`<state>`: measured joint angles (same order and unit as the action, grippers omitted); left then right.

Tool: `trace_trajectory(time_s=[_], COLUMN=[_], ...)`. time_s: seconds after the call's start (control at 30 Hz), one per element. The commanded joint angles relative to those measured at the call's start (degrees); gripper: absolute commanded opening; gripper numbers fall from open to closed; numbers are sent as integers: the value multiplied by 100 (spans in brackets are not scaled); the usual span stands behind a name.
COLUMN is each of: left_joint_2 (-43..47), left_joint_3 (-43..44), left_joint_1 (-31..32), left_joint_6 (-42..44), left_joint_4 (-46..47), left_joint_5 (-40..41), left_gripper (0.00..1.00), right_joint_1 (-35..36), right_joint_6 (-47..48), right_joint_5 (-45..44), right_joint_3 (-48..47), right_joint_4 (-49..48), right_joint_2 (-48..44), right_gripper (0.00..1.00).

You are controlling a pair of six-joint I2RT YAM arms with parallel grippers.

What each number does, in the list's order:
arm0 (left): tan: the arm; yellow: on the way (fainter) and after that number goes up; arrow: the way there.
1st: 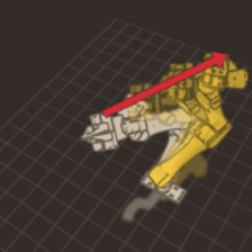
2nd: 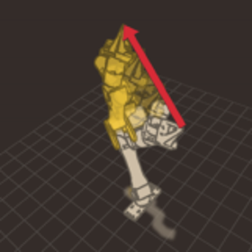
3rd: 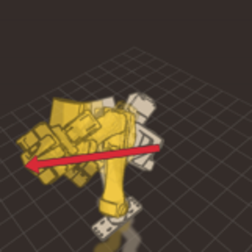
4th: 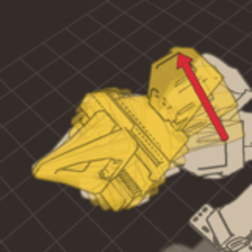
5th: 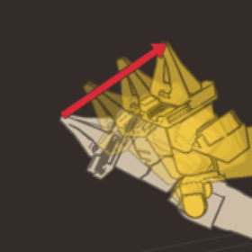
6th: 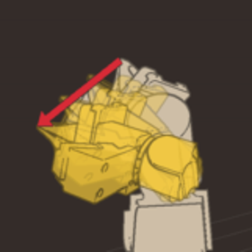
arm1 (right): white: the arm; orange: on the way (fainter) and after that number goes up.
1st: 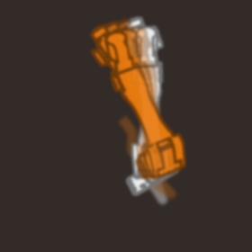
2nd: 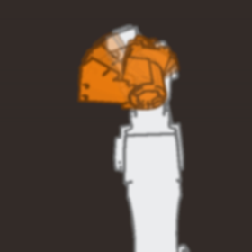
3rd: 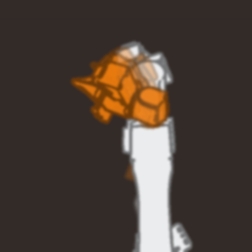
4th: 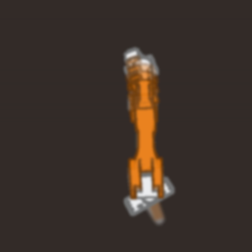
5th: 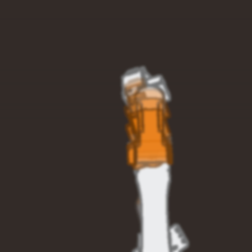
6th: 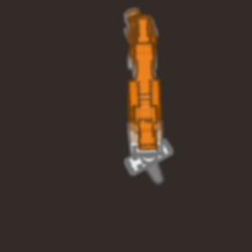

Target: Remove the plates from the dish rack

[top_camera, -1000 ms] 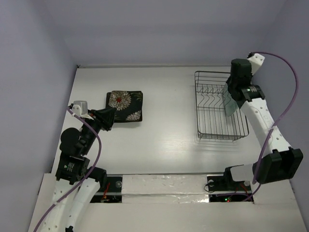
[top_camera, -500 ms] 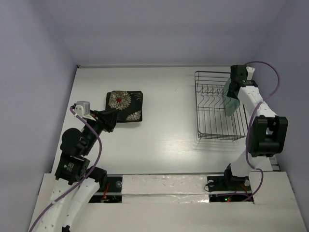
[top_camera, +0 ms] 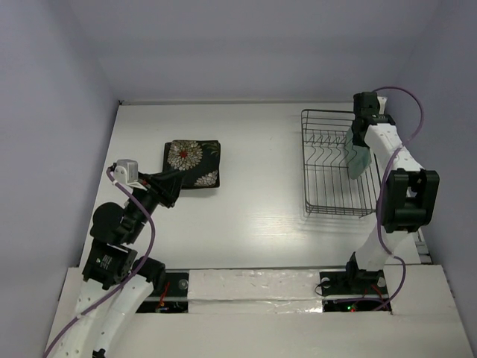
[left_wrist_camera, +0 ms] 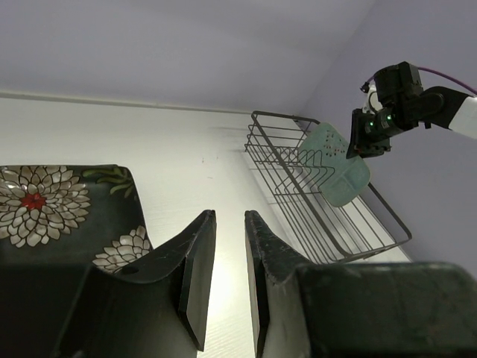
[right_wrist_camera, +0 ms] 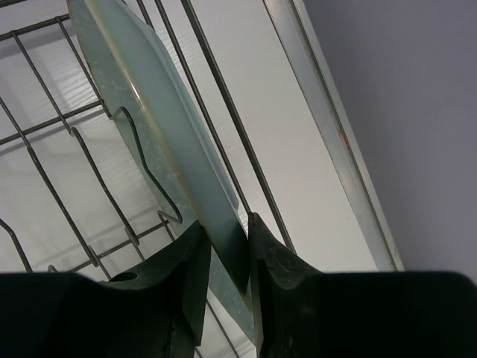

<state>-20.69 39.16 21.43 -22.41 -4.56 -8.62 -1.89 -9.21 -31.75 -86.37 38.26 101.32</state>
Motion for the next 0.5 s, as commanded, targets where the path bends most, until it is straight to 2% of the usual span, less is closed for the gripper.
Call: trace_trajectory(time_s=[0.0,0.07,0.13,0.3,0.47], left_joint_2=[91,117,118,135,153], left_joint_3=[189,189,189,189,189], left_joint_1=[45,45,45,98,98], left_joint_6=[35,44,35,27,27], left_joint_4=[218,210,210,210,201], left_joint_5=[10,1,1,10,19], left_gripper=[20,20,20,20,20], right_joint_1=[-39,21,84,461,566], right_joint_6=[130,191,349,692,763], right_joint_5=[-121,-156,-270,-805,-956], right_joint_3=[-223,-197,-187,-284,-161], right_joint_4=[217,173,112,50,-99], right_joint_2=[81,-15,-147,-419,-788], right_gripper=[13,4,0,0,0])
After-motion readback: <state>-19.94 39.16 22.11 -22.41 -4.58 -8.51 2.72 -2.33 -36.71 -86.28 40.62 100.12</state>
